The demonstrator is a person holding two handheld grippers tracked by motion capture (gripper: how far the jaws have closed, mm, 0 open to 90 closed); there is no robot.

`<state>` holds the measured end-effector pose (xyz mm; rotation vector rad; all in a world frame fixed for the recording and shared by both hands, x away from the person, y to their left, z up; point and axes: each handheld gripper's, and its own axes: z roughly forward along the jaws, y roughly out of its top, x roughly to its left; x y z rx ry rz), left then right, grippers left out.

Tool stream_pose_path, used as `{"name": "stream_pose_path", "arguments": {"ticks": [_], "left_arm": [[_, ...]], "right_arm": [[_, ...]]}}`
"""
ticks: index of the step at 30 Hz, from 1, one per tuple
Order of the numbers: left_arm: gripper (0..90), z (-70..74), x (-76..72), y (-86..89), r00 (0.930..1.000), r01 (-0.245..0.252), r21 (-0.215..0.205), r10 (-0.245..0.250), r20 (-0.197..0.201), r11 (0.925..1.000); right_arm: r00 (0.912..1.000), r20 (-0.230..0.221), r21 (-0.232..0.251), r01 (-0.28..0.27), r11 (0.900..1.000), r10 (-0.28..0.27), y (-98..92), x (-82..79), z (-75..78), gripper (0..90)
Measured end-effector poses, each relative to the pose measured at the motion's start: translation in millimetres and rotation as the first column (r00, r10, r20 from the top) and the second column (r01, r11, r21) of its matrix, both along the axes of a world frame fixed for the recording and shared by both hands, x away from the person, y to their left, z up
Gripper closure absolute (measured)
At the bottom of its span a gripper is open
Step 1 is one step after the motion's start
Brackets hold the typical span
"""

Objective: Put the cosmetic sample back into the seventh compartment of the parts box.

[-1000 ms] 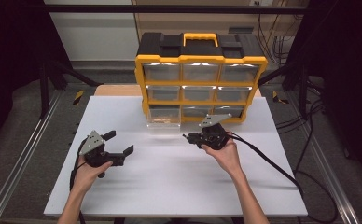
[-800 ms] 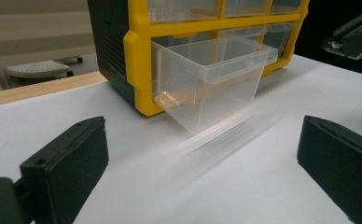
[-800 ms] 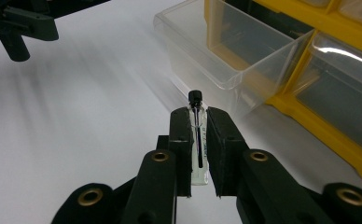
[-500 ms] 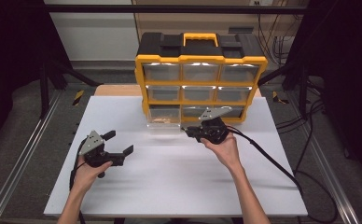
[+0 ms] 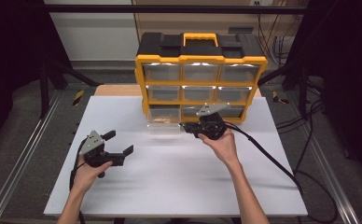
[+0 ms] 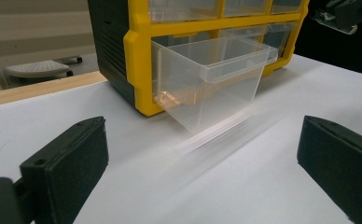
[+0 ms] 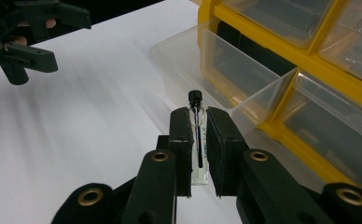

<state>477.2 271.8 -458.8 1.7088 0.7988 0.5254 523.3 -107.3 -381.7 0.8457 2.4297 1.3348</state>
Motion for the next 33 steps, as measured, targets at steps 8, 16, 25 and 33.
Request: {"name": "stream_pose_path", "arguments": {"ticks": [8, 16, 25, 33], "left_arm": [[2.0, 0.2, -0.1, 0.2, 1.0, -0.002, -0.003, 0.002, 0.001, 1.0], [2.0, -0.1, 0.1, 0.1, 1.0, -0.001, -0.002, 0.001, 0.0, 1.0], [2.0, 0.1, 0.0, 0.3, 1.0, 0.0, 0.0, 0.0, 0.001, 1.0], [2.0, -0.2, 0.2, 0.1, 1.0, 0.002, 0.001, -0.002, -0.001, 1.0]], "right_arm": [[1.0, 0.007, 0.005, 0.003, 1.0, -0.003, 5.4, 4.8, 4.1, 80.9], [0.9999, 0.014, 0.005, 0.007, 1.0, -0.007, 11.1, 10.3, 8.0, 80.9], [0.9995, 0.028, 0.018, 0.015, 1.0, -0.016, 16.8, 17.3, 11.7, 81.0], [0.9993, 0.028, 0.026, 0.023, 0.999, -0.024, 20.4, 22.5, 11.8, 81.0]]}}
